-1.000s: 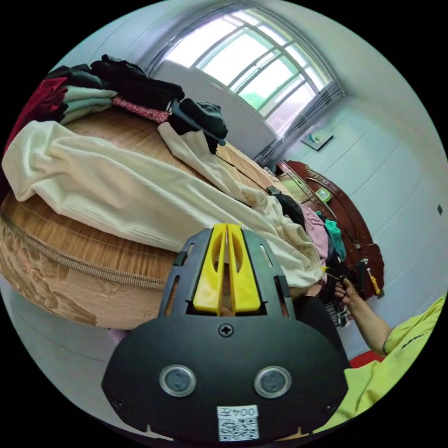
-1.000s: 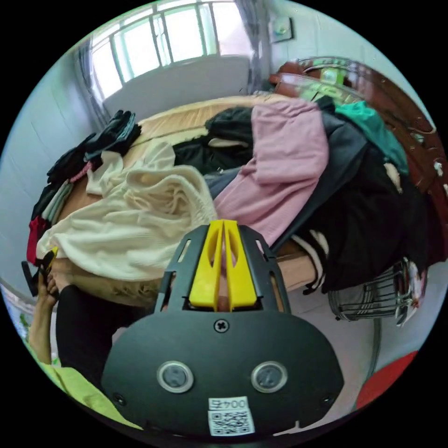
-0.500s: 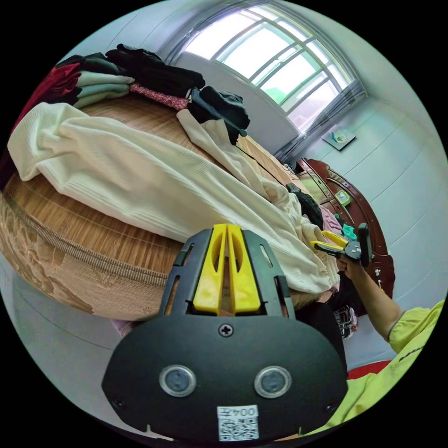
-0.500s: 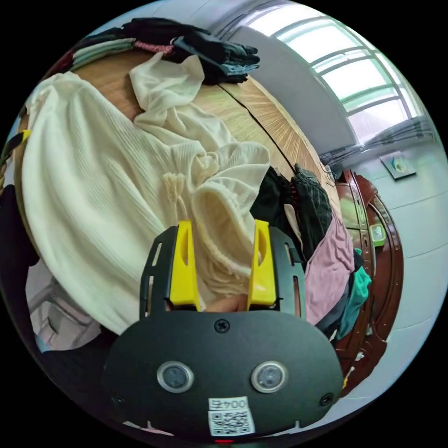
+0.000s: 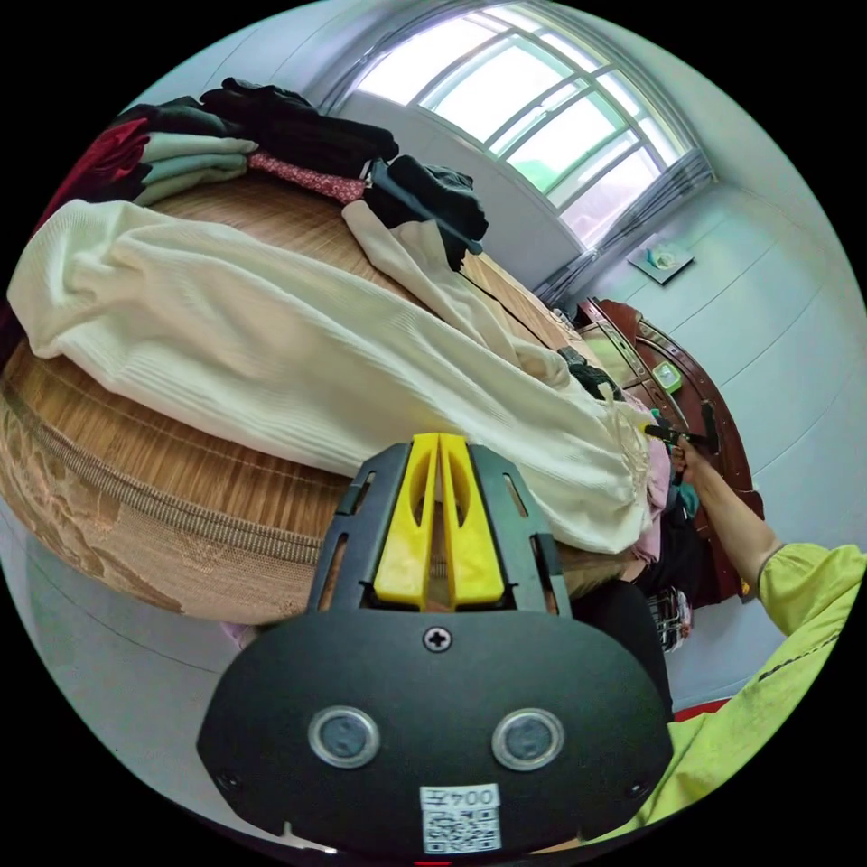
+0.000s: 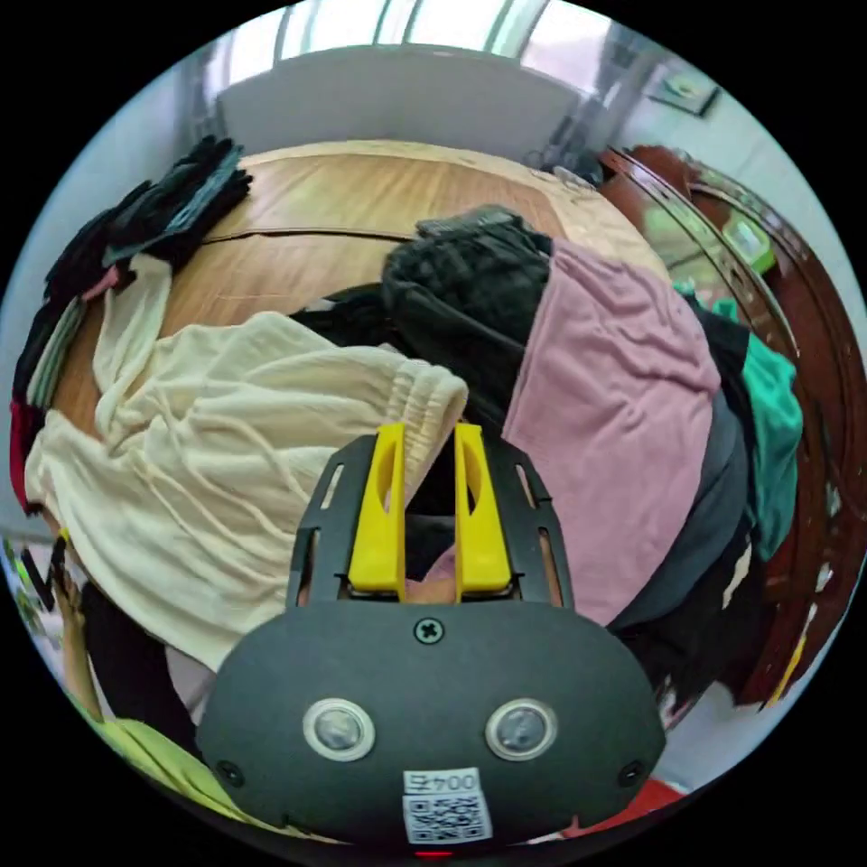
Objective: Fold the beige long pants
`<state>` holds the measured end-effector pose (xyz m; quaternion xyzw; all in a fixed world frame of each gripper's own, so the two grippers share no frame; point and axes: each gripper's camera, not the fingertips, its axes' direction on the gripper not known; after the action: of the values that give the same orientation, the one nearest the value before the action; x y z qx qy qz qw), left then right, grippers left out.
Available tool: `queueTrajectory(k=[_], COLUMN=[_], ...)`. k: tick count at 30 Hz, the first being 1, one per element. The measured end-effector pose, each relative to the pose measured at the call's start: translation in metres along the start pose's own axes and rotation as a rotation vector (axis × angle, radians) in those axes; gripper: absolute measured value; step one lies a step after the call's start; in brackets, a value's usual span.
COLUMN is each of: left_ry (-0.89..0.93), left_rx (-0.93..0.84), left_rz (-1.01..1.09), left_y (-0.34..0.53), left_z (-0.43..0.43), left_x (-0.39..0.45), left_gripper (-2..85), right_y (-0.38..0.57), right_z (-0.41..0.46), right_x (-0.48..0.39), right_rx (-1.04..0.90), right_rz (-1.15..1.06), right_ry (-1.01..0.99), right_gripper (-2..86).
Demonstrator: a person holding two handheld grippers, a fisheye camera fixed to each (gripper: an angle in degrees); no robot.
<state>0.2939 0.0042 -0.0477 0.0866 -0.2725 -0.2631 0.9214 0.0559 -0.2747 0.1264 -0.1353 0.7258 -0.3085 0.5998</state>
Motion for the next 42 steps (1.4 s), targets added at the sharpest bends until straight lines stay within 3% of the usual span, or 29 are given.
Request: queueTrajectory(k=[2,5,11,18,20,24,27,32,42], left_ry=[-0.002,0.0,0.02,-0.023,-0.031,-0.042,-0.061,-0.055,-0.026], left_rx=[-0.009,-0.015,-0.018,-0.034,-0.031,-0.039,-0.056,-0.06,-0.069], left_rz=[-0.003,-0.013,-0.029,-0.061,-0.075,-0.083,-0.09,-0.131,-0.16], left_y=[-0.002,-0.004,-0.008,-0.011,-0.011,-0.015,-0.019,-0.021,-0.024], left_z=[0.001,0.001,-0.003,-0.008,-0.009,-0.01,-0.012,-0.02,-0.034], left_x=[0.0,-0.001,-0.001,0.006,0.008,0.014,0.018,0.018,0.031], left_gripper=[0.3,0.3,0.3,0.3,0.3,0.3,0.2,0.3,0.3], right_y=[0.03,0.094,0.21,0.203,0.203,0.219,0.239,0.276,0.303], right_z=[0.001,-0.016,0.016,0.029,0.058,0.064,0.067,0.098,0.141], right_x=[0.025,0.033,-0.022,-0.103,-0.122,-0.128,-0.144,-0.129,-0.007], right_rx=[0.076,0.177,0.048,0.088,-0.001,0.085,0.125,0.098,0.055], right_rz=[0.138,0.121,-0.086,-0.258,-0.229,-0.127,-0.223,-0.418,-0.433], right_ry=[-0.108,-0.256,-0.065,-0.086,-0.045,-0.093,-0.02,0.4,0.456], right_gripper=[6.5,4.4,-0.2,-0.7,-0.7,-0.7,-0.7,-0.8,-0.9])
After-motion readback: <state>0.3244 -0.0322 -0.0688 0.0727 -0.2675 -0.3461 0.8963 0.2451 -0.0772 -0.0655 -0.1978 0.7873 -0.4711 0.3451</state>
